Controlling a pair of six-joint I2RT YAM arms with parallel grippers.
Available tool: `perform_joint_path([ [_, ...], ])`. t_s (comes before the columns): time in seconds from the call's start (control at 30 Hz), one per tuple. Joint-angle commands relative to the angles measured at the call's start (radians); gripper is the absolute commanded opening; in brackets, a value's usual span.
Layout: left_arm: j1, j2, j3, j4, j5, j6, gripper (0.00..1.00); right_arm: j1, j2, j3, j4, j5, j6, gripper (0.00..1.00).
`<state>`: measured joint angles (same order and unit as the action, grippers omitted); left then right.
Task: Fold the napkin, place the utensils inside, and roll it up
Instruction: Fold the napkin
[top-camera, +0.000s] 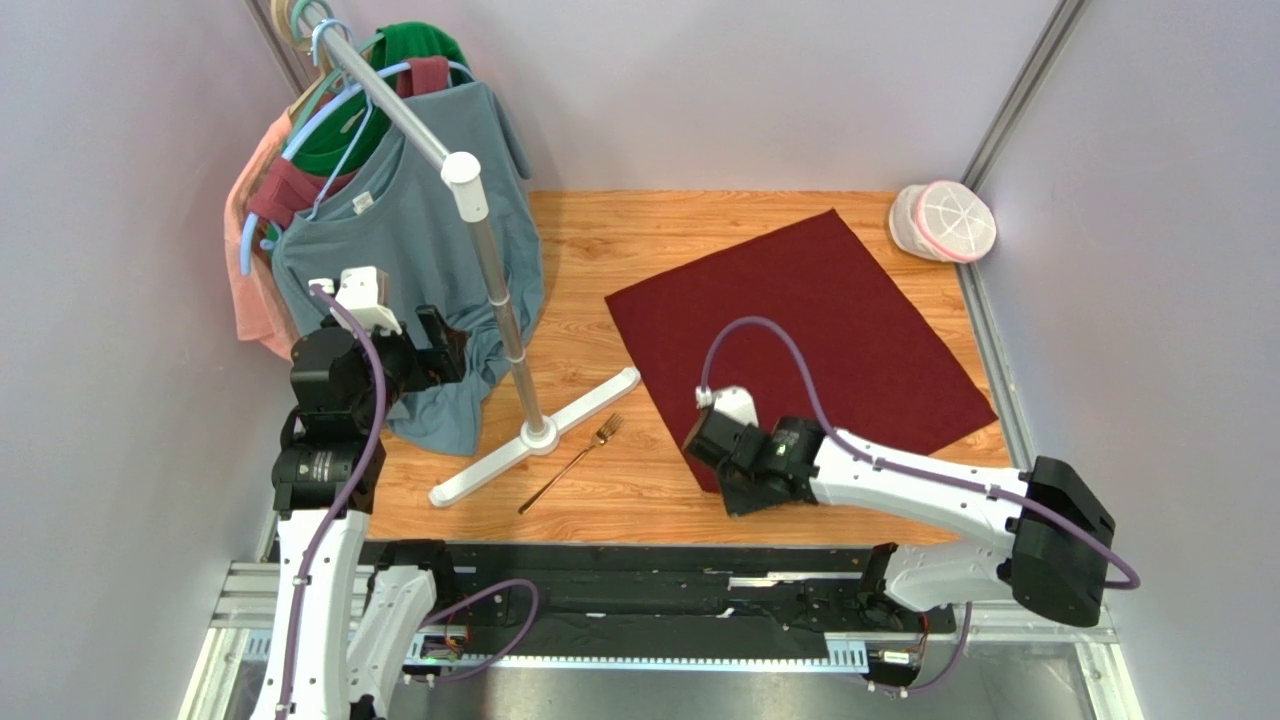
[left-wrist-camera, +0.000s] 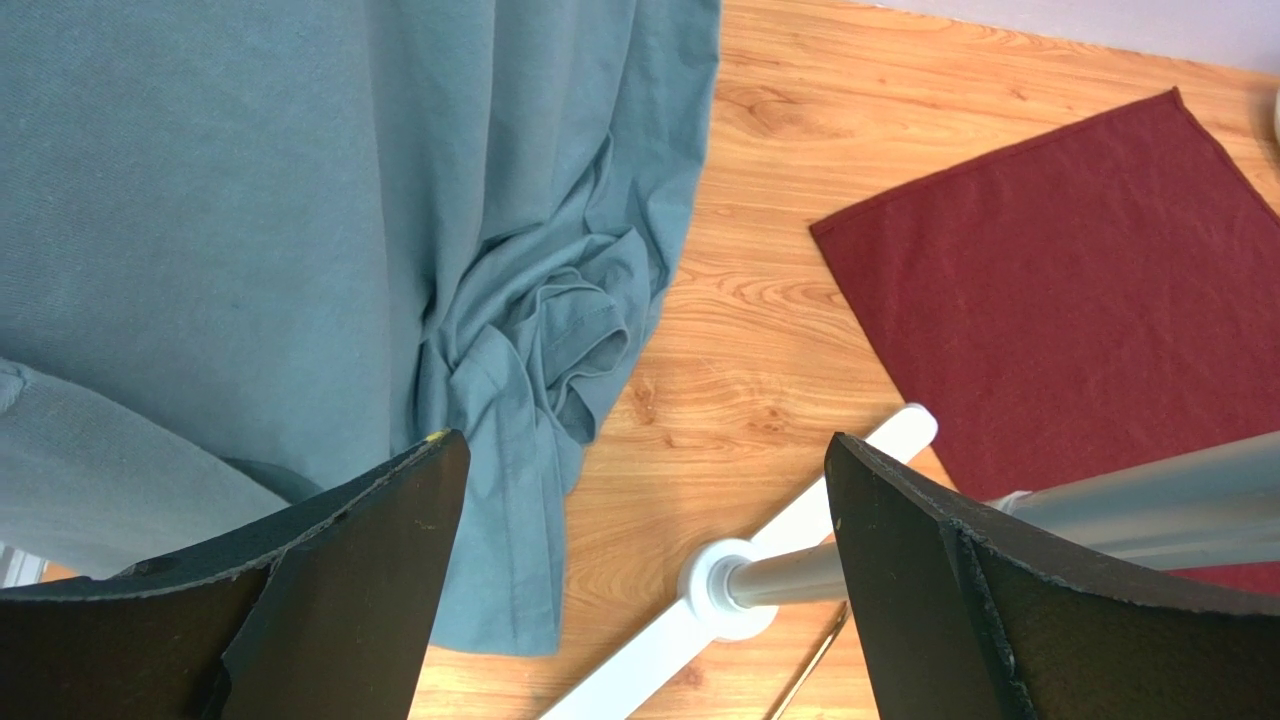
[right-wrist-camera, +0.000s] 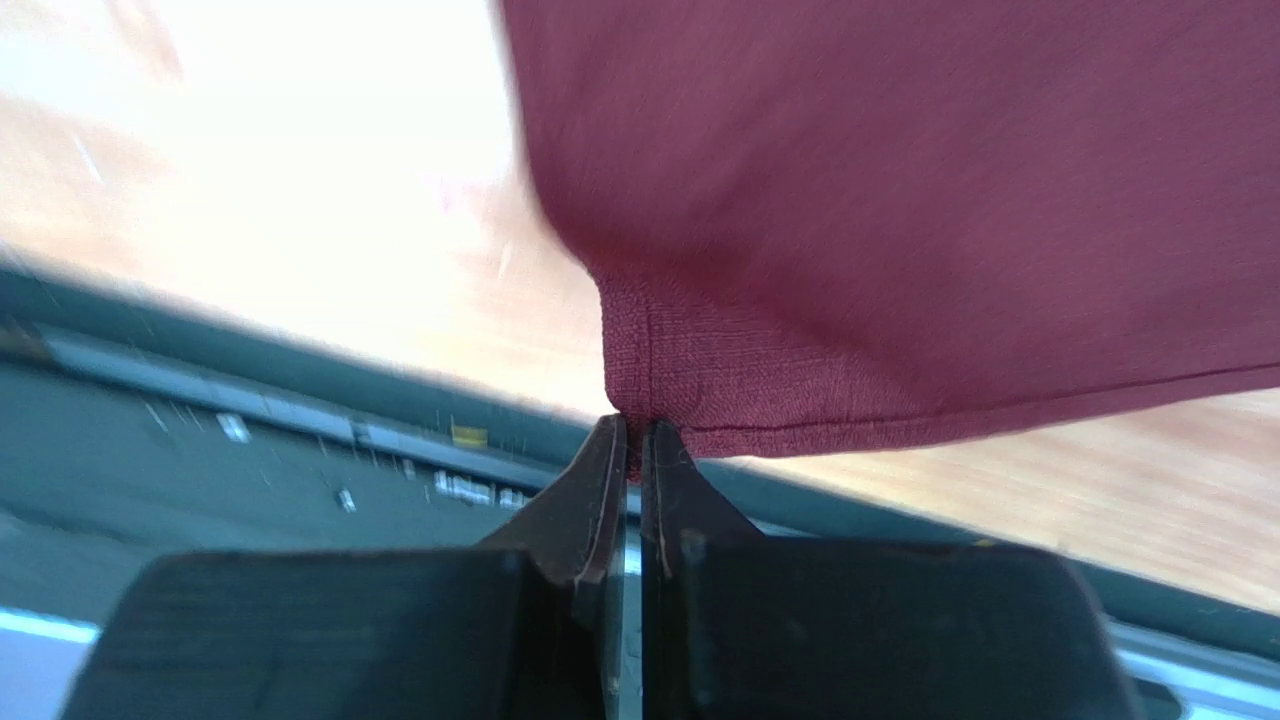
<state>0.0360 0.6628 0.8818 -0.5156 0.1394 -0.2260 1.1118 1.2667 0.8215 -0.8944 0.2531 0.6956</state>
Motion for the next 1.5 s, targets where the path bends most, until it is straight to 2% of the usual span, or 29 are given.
perform_joint_path([
  [0.0,0.005,0.006,0.032,-0.006,-0.021,-0.001,0.98,-0.145,0.020,0.148,-0.034,0.132,-0.138,0.00],
  [0.03,0.004,0.012,0.032,-0.008,-0.023,-0.001,0.98,-0.214,0.051,0.171,-0.029,0.140,-0.196,0.00],
  [0.27,0.005,0.047,0.034,-0.015,-0.014,0.002,0.98,-0.461,0.248,0.392,0.086,0.209,-0.439,0.00],
  [0.43,0.004,0.066,0.036,-0.021,-0.024,0.008,0.98,-0.627,0.420,0.549,0.172,0.202,-0.525,0.00],
  [0.63,0.004,0.086,0.042,-0.031,-0.040,0.017,0.98,-0.760,0.651,0.759,0.212,0.192,-0.584,0.00],
  [0.87,0.005,0.092,0.042,-0.038,-0.086,0.036,0.98,-0.854,0.835,0.970,0.270,0.178,-0.622,0.00],
  [1.03,0.004,0.090,0.037,-0.035,-0.106,0.047,0.99,-0.909,0.918,1.062,0.336,0.166,-0.617,0.00],
  [1.2,0.004,0.089,0.034,-0.032,-0.119,0.054,0.99,-0.943,1.034,1.206,0.351,0.179,-0.610,0.00],
  [1.47,0.005,0.084,0.028,-0.026,-0.138,0.063,0.99,-0.975,1.138,1.327,0.428,0.181,-0.587,0.00],
])
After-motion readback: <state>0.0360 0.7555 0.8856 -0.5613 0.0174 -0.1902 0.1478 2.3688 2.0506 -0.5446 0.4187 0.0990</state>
